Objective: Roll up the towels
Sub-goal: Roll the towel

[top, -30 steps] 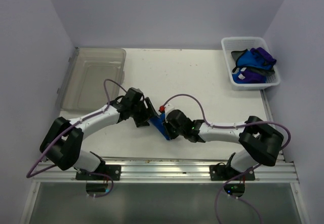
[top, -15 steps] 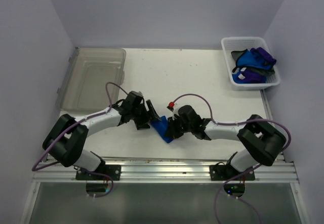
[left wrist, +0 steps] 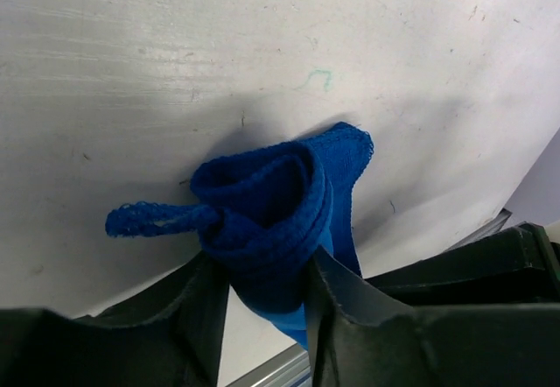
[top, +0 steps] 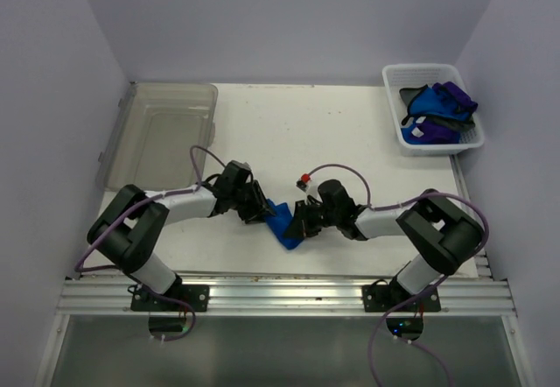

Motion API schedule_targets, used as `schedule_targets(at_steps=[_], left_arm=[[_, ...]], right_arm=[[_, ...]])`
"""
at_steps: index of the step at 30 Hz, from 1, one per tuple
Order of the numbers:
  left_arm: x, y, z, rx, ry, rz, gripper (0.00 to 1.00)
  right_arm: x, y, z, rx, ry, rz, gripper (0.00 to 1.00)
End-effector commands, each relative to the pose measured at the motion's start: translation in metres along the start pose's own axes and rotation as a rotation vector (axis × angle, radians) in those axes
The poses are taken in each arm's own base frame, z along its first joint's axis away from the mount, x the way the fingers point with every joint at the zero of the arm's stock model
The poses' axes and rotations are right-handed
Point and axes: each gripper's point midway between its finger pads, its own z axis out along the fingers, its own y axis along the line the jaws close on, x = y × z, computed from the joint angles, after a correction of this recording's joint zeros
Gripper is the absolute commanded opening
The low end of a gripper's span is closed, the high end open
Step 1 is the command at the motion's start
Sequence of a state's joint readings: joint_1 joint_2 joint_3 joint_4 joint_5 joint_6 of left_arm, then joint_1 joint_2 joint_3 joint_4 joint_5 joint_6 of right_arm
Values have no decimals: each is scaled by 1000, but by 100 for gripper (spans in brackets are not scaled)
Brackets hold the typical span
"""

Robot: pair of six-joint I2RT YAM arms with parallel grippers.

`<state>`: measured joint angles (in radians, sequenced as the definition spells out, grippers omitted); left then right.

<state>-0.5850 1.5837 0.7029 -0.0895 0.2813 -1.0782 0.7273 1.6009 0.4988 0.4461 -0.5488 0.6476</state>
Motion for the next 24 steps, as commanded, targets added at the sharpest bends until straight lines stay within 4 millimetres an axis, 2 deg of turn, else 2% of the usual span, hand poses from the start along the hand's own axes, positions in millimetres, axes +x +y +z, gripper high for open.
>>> schedule_targets(at_steps=[1, 4, 5, 7, 8, 10, 13, 16, 17, 18, 24], left_arm=[[-6, -7, 4, 19, -12, 34, 38], [-6, -9, 1, -3, 0, 45, 35], [-4, -5, 0, -25, 12, 43, 34], [-7, -10, -4, -26, 6, 56, 34], [-5, -9, -5, -37, 12, 56, 34], [-7, -13, -8, -35, 7, 60, 34], [-6, -15, -12, -39, 5, 63, 34], [-5, -16, -13, -45, 6, 62, 34], [-5, -15, -13, -52, 9, 61, 34], [-5, -17, -13, -51, 9, 61, 34], [-3, -16, -14, -57, 16, 59, 33]], right_arm=[[4, 6, -3, -28, 25, -1, 4], [2, -1, -14, 57, 21, -41, 25], [0, 0, -18, 79, 16, -62, 38], [1, -5, -30, 157, 32, -101, 50], [-11, -1, -40, 206, -27, -151, 58], [-13, -2, -54, 290, -24, -209, 59], [-32, 6, -71, 436, -85, -342, 60], [-42, 23, -71, 540, -107, -482, 59], [-36, 33, -65, 543, -92, -534, 59], [-44, 31, -63, 611, -105, -580, 59], [-39, 44, -32, 746, -78, -813, 59]])
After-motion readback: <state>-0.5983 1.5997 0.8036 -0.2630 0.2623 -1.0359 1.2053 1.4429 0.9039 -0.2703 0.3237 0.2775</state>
